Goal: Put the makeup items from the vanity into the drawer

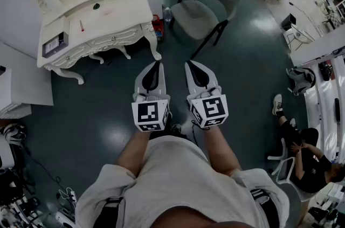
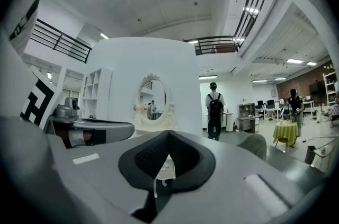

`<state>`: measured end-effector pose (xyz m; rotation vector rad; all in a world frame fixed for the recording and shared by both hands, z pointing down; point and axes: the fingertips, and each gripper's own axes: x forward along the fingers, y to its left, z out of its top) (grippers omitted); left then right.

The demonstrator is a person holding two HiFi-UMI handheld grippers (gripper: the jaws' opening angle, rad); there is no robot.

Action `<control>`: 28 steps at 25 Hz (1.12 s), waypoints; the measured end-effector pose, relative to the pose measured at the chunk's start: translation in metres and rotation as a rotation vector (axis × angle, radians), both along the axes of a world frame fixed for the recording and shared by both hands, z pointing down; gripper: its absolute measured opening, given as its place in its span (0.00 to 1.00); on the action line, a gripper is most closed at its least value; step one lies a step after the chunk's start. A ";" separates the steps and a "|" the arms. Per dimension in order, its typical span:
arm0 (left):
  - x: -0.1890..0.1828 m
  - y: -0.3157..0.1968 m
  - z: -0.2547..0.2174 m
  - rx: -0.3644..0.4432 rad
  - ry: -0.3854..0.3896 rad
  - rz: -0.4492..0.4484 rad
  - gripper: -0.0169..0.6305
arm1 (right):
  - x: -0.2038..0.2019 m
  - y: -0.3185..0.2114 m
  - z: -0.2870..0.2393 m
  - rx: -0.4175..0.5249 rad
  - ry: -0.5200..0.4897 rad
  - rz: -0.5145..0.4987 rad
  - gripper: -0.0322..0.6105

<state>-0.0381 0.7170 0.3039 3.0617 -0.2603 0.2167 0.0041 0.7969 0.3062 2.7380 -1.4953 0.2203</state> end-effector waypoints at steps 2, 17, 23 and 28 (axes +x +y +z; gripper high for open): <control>0.018 -0.019 0.009 -0.005 0.007 -0.001 0.03 | 0.021 -0.020 0.007 -0.007 0.013 -0.001 0.05; 0.122 -0.180 0.030 -0.006 -0.021 -0.091 0.03 | 0.124 -0.199 0.029 -0.090 0.018 -0.221 0.05; 0.118 -0.249 0.028 0.005 -0.045 -0.199 0.03 | 0.128 -0.275 0.033 -0.119 0.006 -0.366 0.05; 0.112 -0.308 0.042 -0.018 -0.073 -0.315 0.03 | 0.130 -0.344 0.047 -0.176 0.004 -0.515 0.05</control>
